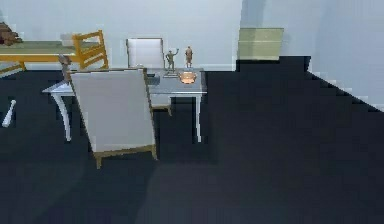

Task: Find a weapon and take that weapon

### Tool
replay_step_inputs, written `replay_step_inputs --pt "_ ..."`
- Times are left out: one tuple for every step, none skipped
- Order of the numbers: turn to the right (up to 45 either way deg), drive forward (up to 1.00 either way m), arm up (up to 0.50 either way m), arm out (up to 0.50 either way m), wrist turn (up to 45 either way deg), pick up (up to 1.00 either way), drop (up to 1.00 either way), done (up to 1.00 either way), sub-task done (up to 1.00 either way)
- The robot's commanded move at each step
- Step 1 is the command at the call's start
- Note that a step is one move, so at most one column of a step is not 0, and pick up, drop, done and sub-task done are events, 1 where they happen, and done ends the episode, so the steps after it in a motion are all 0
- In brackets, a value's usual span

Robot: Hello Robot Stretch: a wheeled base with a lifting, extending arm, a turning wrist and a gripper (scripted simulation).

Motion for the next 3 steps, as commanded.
replay_step_inputs --pt "0.0 0.15 0.00 0.00 0.0 0.00 0.00 0.00 0.00" --pt "-45.0 0.00 0.00 0.00 0.0 0.00 0.00 0.00 0.00" --pt "-42.0 0.00 0.00 0.00 0.0 0.00 0.00 0.00 0.00"
